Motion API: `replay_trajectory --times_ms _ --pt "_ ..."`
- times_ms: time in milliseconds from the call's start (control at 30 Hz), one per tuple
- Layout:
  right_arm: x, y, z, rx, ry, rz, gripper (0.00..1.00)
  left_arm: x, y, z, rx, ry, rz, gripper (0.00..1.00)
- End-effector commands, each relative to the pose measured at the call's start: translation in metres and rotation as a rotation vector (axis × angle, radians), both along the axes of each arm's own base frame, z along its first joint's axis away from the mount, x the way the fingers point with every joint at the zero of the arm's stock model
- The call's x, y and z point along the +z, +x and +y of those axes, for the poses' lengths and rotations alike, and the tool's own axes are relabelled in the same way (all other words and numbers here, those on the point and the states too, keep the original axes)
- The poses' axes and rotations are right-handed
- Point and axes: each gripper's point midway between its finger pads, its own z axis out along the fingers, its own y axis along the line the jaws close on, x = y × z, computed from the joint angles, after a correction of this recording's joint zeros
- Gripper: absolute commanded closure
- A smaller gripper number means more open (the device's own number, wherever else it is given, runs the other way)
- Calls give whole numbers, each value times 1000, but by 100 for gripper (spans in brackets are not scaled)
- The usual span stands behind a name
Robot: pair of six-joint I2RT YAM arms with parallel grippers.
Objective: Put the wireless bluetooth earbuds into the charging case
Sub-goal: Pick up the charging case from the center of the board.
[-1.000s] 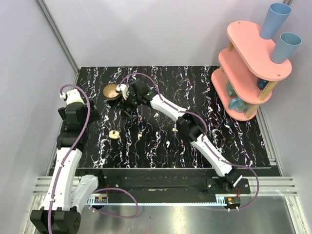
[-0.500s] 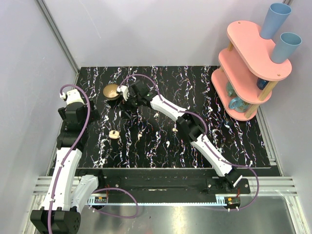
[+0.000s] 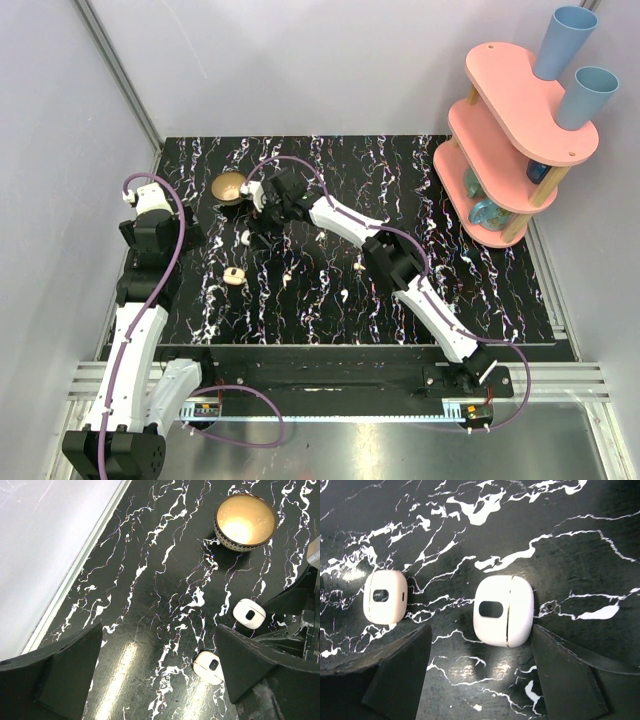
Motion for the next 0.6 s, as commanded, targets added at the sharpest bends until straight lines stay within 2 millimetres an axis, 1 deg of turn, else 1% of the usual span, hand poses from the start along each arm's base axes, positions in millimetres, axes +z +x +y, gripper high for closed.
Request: replay_trajectory --times_ms 0,33,133,167,200,233,267,300,333,367,400,467,567 --pt "38 -16 7 52 25 -83 14 12 3 1 -3 7 -47 1" --pt "38 -15 7 48 18 -100 13 12 2 1 -4 5 -46 1" --pt "36 -1 7 0 -9 -152 13 13 2 0 -5 5 -50 1" --pt "40 5 7 -17 -9 -170 13 13 2 0 -5 5 -49 1" --pt "39 10 7 -39 -19 -187 13 14 2 1 -4 5 -54 1" --pt "36 13 7 -47 -25 -191 13 13 2 1 -4 5 -51 1" --pt "41 16 9 -55 -16 -204 12 13 2 1 -4 5 -51 1" --pt "41 19 10 -70 -21 -210 12 13 2 1 -4 5 -51 1" --pt "37 21 12 -79 -27 -213 12 13 2 1 -5 7 -52 1" --pt "41 25 13 -94 -23 -226 12 13 2 1 -5 7 -52 1" --pt "36 28 14 -111 -34 -232 12 13 2 1 -3 7 -50 1" --pt "34 28 17 -117 -38 -241 12 13 2 1 -3 7 -50 1" --pt "25 23 18 -102 -54 -236 12 13 2 1 -3 7 -48 1"
